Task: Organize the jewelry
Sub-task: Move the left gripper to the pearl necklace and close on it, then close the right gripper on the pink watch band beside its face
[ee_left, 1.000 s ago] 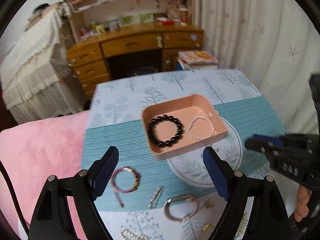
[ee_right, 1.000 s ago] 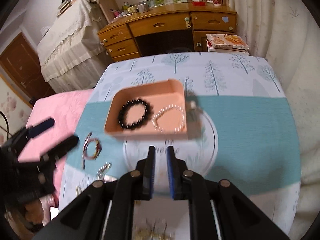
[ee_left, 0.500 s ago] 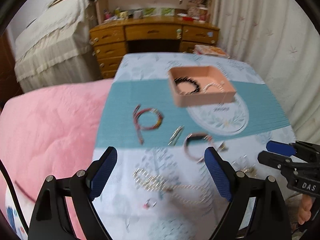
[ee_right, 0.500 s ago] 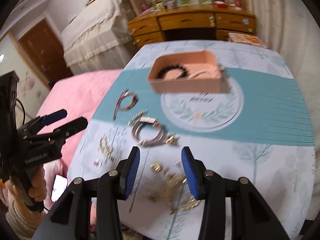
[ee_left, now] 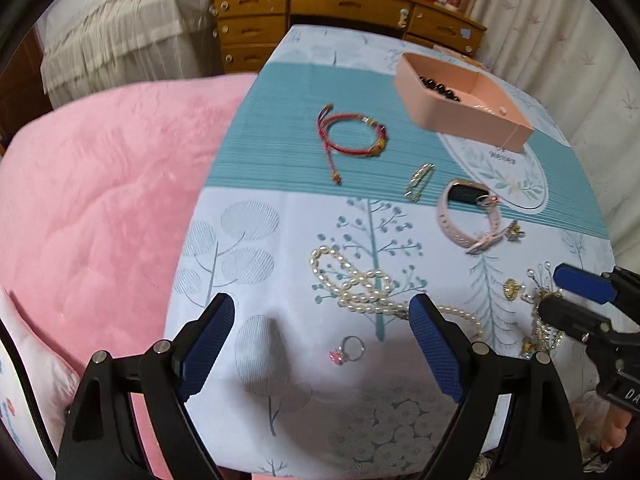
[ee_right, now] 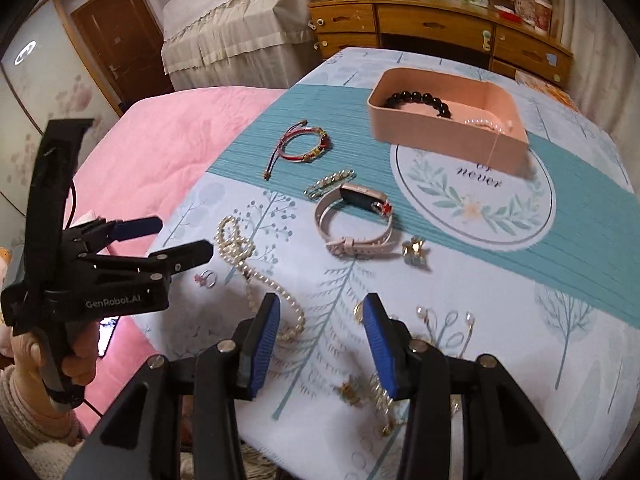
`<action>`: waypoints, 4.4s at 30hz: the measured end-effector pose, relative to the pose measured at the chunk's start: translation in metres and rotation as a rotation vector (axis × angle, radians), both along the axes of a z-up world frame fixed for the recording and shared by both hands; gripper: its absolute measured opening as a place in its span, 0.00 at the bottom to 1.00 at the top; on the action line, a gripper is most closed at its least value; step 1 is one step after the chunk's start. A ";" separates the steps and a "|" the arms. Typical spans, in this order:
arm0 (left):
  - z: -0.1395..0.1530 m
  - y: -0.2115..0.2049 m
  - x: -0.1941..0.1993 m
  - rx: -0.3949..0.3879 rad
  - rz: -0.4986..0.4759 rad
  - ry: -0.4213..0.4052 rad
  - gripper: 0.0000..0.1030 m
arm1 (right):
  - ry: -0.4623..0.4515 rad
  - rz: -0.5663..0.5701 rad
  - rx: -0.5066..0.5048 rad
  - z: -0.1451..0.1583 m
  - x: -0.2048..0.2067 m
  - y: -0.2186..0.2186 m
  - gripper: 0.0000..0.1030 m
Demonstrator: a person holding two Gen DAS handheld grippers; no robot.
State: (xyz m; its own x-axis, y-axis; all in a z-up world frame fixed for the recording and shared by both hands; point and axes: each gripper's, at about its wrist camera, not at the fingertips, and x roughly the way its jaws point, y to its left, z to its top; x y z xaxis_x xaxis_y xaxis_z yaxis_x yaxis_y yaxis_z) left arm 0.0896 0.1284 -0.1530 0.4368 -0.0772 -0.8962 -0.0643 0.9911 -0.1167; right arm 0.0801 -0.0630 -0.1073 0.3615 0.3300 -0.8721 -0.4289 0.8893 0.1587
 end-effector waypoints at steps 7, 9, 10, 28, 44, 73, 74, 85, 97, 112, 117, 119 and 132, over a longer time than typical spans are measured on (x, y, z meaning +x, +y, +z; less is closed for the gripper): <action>-0.020 0.007 0.023 -0.075 0.009 0.082 0.59 | 0.041 -0.031 0.019 -0.016 0.021 -0.013 0.42; -0.024 0.006 0.030 -0.088 0.007 0.105 0.58 | 0.045 -0.041 0.031 -0.018 0.025 -0.016 0.42; -0.025 0.004 0.033 -0.080 0.007 0.117 0.58 | 0.049 -0.045 0.038 -0.020 0.027 -0.018 0.42; -0.026 -0.008 0.075 -0.018 0.055 0.345 0.14 | 0.117 -0.092 0.129 -0.037 0.044 -0.047 0.42; 0.007 -0.009 0.061 -0.176 0.066 0.219 0.03 | 0.074 -0.132 0.132 -0.027 0.042 -0.057 0.42; 0.036 -0.027 0.047 -0.300 -0.021 0.040 0.03 | 0.026 -0.060 -0.047 -0.019 0.090 -0.001 0.25; 0.034 -0.027 0.047 -0.303 -0.024 0.042 0.03 | 0.008 -0.047 -0.071 -0.021 0.087 0.001 0.25; 0.025 -0.022 0.046 -0.322 -0.033 0.049 0.03 | -0.044 0.015 -0.109 -0.038 0.084 0.002 0.21; 0.022 -0.022 0.045 -0.321 -0.046 0.053 0.03 | -0.126 0.035 -0.120 -0.038 0.073 0.006 0.08; 0.023 -0.028 0.047 -0.311 -0.055 0.050 0.03 | -0.156 -0.020 0.111 -0.019 0.066 -0.011 0.04; 0.029 -0.033 0.049 -0.293 -0.066 0.040 0.03 | -0.113 -0.022 0.194 -0.016 0.069 -0.019 0.04; 0.031 -0.034 0.050 -0.285 -0.069 0.036 0.03 | -0.105 -0.022 0.182 -0.018 0.069 -0.018 0.04; 0.029 -0.040 0.051 -0.279 -0.071 0.047 0.03 | -0.116 0.034 0.069 -0.037 0.066 -0.009 0.05</action>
State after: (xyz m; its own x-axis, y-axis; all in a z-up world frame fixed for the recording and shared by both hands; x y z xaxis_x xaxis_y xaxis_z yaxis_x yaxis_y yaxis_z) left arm 0.1402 0.0883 -0.1236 0.3799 -0.3527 -0.8552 -0.0080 0.9232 -0.3843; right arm 0.1462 -0.0724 -0.1443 0.4461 0.4016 -0.7998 -0.4777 0.8626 0.1667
